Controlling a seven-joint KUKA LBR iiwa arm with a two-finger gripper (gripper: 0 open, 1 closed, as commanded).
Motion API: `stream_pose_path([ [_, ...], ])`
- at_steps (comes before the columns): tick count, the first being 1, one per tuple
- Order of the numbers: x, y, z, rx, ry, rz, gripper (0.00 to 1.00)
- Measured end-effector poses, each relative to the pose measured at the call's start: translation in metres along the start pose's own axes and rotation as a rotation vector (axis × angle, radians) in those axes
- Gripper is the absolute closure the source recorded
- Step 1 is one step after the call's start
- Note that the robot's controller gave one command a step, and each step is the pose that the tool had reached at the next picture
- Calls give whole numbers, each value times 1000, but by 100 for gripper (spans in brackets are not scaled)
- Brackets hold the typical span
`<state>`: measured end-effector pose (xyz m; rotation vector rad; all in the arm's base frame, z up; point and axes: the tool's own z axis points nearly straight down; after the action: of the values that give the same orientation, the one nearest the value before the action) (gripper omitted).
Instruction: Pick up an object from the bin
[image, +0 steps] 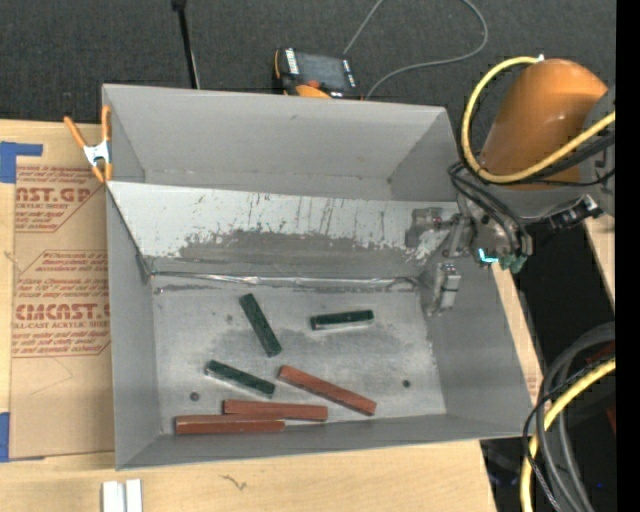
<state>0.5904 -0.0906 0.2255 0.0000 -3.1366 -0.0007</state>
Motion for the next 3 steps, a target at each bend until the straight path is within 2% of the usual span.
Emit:
stream_pose_path([
  [1, 78, 102, -11, -2, -5, -236, 0],
  [2, 92, 116, 139, -1, 3, -405, 0],
  [3, 90, 116, 135, 1, -4, -404, 100],
])
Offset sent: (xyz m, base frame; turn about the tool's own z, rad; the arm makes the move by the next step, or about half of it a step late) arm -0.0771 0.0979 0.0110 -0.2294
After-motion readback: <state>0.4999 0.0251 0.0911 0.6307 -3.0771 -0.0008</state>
